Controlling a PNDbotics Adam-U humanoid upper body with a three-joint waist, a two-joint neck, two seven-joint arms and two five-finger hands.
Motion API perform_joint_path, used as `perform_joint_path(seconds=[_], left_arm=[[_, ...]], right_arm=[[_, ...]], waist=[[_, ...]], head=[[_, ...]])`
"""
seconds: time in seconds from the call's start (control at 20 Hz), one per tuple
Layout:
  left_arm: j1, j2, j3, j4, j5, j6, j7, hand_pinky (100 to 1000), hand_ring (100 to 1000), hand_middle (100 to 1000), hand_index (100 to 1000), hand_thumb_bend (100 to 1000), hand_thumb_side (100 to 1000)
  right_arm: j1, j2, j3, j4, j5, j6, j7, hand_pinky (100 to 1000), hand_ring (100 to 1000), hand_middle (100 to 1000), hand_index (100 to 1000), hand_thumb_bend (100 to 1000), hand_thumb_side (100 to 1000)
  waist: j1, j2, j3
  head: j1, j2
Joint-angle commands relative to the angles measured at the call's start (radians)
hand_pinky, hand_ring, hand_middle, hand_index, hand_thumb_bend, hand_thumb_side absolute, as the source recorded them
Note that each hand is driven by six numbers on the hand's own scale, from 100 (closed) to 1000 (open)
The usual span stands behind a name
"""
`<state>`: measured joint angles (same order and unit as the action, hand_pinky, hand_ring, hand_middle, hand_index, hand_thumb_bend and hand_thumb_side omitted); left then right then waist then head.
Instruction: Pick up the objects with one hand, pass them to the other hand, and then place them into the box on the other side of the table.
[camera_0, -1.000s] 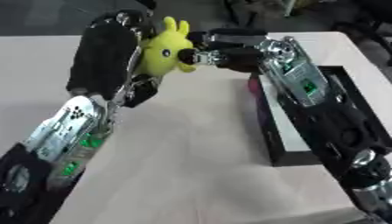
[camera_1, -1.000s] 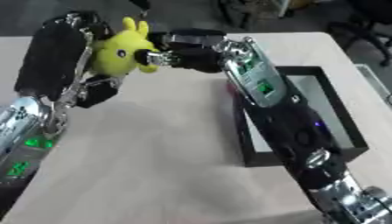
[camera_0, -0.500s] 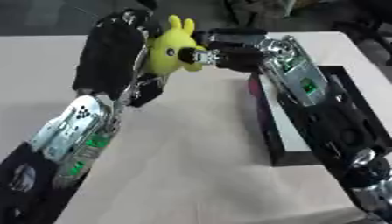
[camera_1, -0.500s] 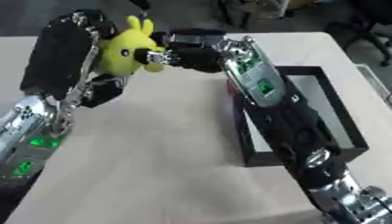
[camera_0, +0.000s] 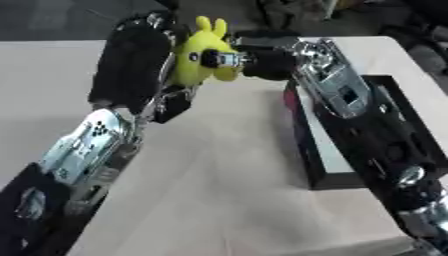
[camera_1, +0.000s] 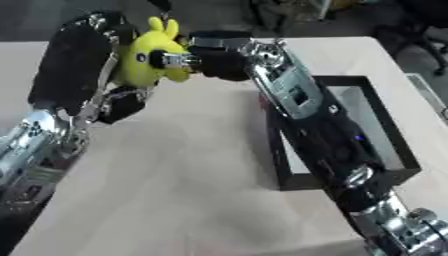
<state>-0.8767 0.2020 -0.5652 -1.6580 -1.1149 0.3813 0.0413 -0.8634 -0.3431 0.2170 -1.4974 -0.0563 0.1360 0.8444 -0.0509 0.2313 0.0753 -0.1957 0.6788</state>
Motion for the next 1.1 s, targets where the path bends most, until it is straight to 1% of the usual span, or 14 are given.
perform_joint_path(seconds=[0.05, 0.15, 0.25, 0.3, 0.35, 0.45, 0.5, 0.55, 0.6, 0.65, 0.7, 0.75, 0.95, 1.1], left_arm=[[-0.031, -0.021, -0.009, -0.036, -0.013, -0.013, 0.000, 654, 554, 453, 473, 289, 100], [-0.032, -0.024, -0.009, -0.037, -0.018, -0.015, -0.003, 654, 554, 454, 474, 287, 100], [-0.033, -0.026, -0.008, -0.037, -0.022, -0.016, -0.004, 654, 555, 454, 476, 285, 100], [-0.034, -0.027, -0.008, -0.037, -0.024, -0.017, -0.005, 654, 555, 455, 488, 275, 100], [-0.034, -0.028, -0.008, -0.038, -0.026, -0.018, -0.004, 655, 556, 458, 501, 283, 100], [-0.034, -0.028, -0.006, -0.038, -0.029, -0.017, -0.002, 659, 560, 469, 532, 328, 100], [-0.034, -0.027, -0.006, -0.038, -0.030, -0.016, -0.002, 660, 562, 471, 536, 334, 100], [-0.033, -0.027, -0.005, -0.038, -0.031, -0.015, -0.001, 666, 570, 482, 555, 365, 100], [-0.032, -0.026, -0.005, -0.038, -0.033, -0.012, -0.001, 680, 587, 503, 590, 412, 100], [-0.031, -0.025, -0.005, -0.039, -0.035, -0.010, -0.001, 690, 601, 519, 613, 455, 100], [-0.030, -0.024, -0.005, -0.040, -0.037, -0.008, -0.001, 702, 617, 543, 650, 528, 100], [-0.030, -0.022, -0.005, -0.041, -0.041, -0.006, -0.001, 708, 625, 554, 673, 557, 100], [-0.026, -0.016, -0.001, -0.046, -0.056, 0.004, -0.005, 749, 689, 622, 768, 744, 100], [-0.020, -0.007, 0.005, -0.052, -0.068, 0.013, -0.011, 770, 726, 665, 840, 836, 100]], right_arm=[[-0.024, 0.000, 0.001, 0.001, 0.004, 0.024, -0.007, 1000, 1000, 1000, 1000, 100, 813], [-0.024, 0.002, 0.001, 0.010, 0.004, 0.053, -0.013, 1000, 1000, 1000, 1000, 100, 796], [-0.023, 0.003, 0.002, 0.017, 0.000, 0.088, -0.022, 1000, 1000, 1000, 1000, 100, 725], [-0.023, 0.003, 0.001, 0.021, -0.004, 0.107, -0.030, 1000, 1000, 1000, 1000, 100, 639], [-0.023, 0.004, 0.000, 0.024, -0.009, 0.126, -0.041, 1000, 1000, 1000, 1000, 100, 560], [-0.022, 0.004, -0.002, 0.028, -0.029, 0.162, -0.068, 1000, 1000, 1000, 1000, 100, 421], [-0.022, 0.004, -0.002, 0.028, -0.041, 0.175, -0.081, 1000, 1000, 1000, 1000, 100, 409], [-0.021, 0.004, -0.002, 0.028, -0.054, 0.187, -0.093, 1000, 1000, 1000, 985, 100, 361], [-0.021, 0.004, -0.002, 0.028, -0.070, 0.199, -0.104, 1000, 1000, 1000, 941, 100, 314], [-0.020, 0.003, -0.001, 0.027, -0.086, 0.210, -0.112, 1000, 1000, 1000, 915, 100, 320], [-0.020, 0.003, 0.000, 0.026, -0.101, 0.219, -0.118, 1000, 1000, 1000, 885, 100, 339], [-0.019, 0.002, 0.001, 0.023, -0.114, 0.228, -0.122, 1000, 1000, 1000, 872, 100, 335], [-0.017, -0.002, 0.000, 0.017, -0.151, 0.253, -0.135, 1000, 1000, 1000, 804, 100, 382], [-0.014, -0.005, -0.002, 0.014, -0.175, 0.271, -0.148, 1000, 1000, 1000, 774, 100, 390]], waist=[[-0.004, -0.032, 0.001], [-0.004, -0.033, 0.001], [-0.003, -0.033, 0.001], [-0.003, -0.034, 0.001], [-0.003, -0.034, 0.001], [-0.002, -0.034, 0.000], [-0.002, -0.034, 0.000], [-0.001, -0.035, 0.000], [-0.001, -0.035, 0.000], [-0.001, -0.035, 0.000], [0.000, -0.035, 0.000], [0.000, -0.035, 0.000], [0.003, -0.037, -0.001], [0.005, -0.037, -0.003]], head=[[-0.002, -0.005], [-0.004, -0.003], [-0.003, -0.002], [-0.002, -0.001], [-0.002, 0.001], [-0.001, 0.001], [-0.001, 0.001], [-0.001, 0.000], [-0.001, 0.000], [-0.002, 0.000], [-0.003, -0.001], [-0.004, -0.001], [-0.006, -0.001], [-0.009, 0.000]])
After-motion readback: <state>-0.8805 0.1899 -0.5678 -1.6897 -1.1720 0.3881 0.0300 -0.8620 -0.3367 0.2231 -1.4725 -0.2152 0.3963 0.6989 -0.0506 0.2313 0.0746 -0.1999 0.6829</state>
